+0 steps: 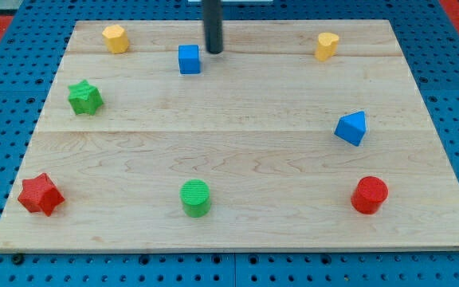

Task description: Push the yellow heart to the left side of the board

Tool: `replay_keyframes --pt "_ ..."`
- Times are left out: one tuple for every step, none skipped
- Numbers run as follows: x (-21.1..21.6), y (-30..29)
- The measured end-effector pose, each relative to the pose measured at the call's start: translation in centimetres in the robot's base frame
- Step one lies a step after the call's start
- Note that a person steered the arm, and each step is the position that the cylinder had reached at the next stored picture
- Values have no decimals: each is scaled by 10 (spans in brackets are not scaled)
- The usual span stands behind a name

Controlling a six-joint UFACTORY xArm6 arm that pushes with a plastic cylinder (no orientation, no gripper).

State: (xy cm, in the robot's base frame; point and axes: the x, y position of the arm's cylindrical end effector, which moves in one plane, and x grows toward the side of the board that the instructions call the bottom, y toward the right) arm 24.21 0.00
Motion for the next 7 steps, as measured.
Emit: replay_keyframes --pt "-29 110" --pt "-21 211" --pt "-12 194" --pt "18 136" --pt "45 138" --pt "40 182" --pt "78 192"
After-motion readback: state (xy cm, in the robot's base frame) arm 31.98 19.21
